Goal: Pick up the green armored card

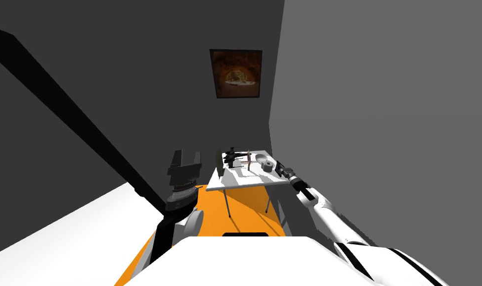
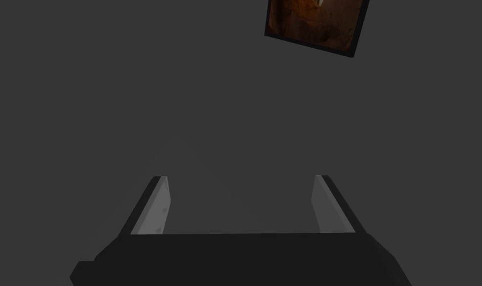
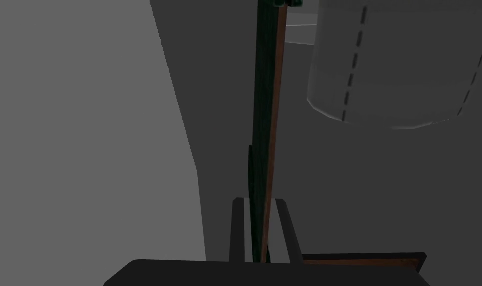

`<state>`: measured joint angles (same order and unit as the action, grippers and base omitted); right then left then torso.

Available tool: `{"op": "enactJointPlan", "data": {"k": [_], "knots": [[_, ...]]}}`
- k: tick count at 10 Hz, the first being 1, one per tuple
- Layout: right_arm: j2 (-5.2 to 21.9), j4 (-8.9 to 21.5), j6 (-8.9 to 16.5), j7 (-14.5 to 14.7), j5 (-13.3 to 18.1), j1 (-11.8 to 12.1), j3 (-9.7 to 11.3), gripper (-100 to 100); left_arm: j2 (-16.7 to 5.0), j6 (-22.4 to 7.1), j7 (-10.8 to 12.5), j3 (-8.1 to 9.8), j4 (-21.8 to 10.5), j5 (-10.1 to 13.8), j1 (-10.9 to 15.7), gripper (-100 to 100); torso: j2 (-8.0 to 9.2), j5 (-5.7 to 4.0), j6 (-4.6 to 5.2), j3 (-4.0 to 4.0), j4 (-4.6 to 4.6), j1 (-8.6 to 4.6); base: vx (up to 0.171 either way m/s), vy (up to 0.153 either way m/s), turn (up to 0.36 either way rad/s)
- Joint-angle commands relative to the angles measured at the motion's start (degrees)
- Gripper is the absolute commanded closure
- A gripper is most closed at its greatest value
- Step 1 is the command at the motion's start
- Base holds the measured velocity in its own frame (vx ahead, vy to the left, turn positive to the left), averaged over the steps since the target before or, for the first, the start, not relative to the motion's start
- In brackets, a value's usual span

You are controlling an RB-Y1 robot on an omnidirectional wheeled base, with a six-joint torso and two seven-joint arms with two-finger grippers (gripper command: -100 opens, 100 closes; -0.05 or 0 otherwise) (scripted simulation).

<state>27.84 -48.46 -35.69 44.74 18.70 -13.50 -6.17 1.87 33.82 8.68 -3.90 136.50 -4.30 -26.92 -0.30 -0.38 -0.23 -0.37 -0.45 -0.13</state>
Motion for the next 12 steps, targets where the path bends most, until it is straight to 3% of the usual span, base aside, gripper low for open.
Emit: {"op": "enactJointPlan", "data": {"k": [1, 2, 3, 4, 5, 7, 8, 9, 10, 12], "knots": [[-1.6, -2.9, 1.5, -0.5, 1.4, 2.9, -1.4, 100, 0.0, 0.0, 0.0, 0.0, 0.0, 0.0, 0.0, 0, 0.0, 0.0, 0.0, 0.0, 0.0, 0.0, 0.011, -0.03, 0.109], [-1.6, -4.7, 1.5, -0.5, 1.4, 3.3, -1.4, 100, 0.0, 0.0, 0.0, 0.0, 0.0, 0.0, 0.0, 0, -0.01, -0.11, -0.09, -0.07, -0.14, 0.03, 0.005, -0.031, 0.079], [-3.1, -7.1, 2.9, -0.9, 2.8, 5.8, -2.8, 100, 0.0, 0.0, 0.0, 0.0, 0.0, 0.0, 0.0, 0, -0.06, -0.13, -0.12, -0.11, -0.17, 0.05, 0.01, -0.043, 0.119], [-3.1, -8.9, 2.9, -0.9, 2.8, 6.3, -2.8, 100, 0.0, 0.0, 0.0, 0.0, 0.0, 0.0, 0.0, 0, -0.06, -0.23, -0.16, -0.18, -0.3, 0.02, 0.005, -0.041, 0.072], [-4.5, -10.8, 4.2, -1.4, 4.1, 8.5, -4.3, 100, 0.0, 0.0, 0.0, 0.0, 0.0, 0.0, 0.0, 0, -0.09, -0.25, -0.14, -0.21, -0.32, 0.01, 0.005, -0.047, 0.165], [-4.5, -13.1, 4.2, -1.4, 4.1, 9.3, -4.3, 100, 0.0, 0.0, 0.0, 0.0, 0.0, 0.0, 0.0, 0, -0.16, -0.41, -0.12, -0.34, -0.53, 0.0, 0.001, -0.03, 0.025], [-5.9, -15.2, 5.6, -1.8, 5.5, 11.9, -5.7, 100, 0.0, 0.0, 0.0, 0.0, 0.0, 0.0, 0.0, 0, -0.18, -0.4, -0.1, -0.35, -0.52, 0.05, 0.002, -0.034, 0.133], [-5.9, -17.1, 5.6, -1.8, 5.5, 12.3, -5.7, 100, 0.0, 0.0, 0.0, 0.0, 0.0, 0.0, 0.0, 0, -0.17, -0.47, -0.11, -0.38, -0.59, 0.0, 0.004, -0.042, 0.066], [-7.4, -18.6, 7.0, -2.3, 6.8, 14.6, -7.1, 100, 0.0, 0.0, 0.0, 0.0, 0.0, 0.0, 0.0, 0, -0.2, -0.49, -0.07, -0.4, -0.61, -0.03, 0.013, -0.041, 0.113], [-7.4, -21.4, 7.0, -2.3, 6.8, 15.3, -7.1, 100, 0.0, 0.0, 0.0, 0.0, 0.0, 0.0, 0.0, 0, -0.24, -0.57, 0.01, -0.48, -0.72, -0.11, 0.001, -0.03, 0.037]]}}
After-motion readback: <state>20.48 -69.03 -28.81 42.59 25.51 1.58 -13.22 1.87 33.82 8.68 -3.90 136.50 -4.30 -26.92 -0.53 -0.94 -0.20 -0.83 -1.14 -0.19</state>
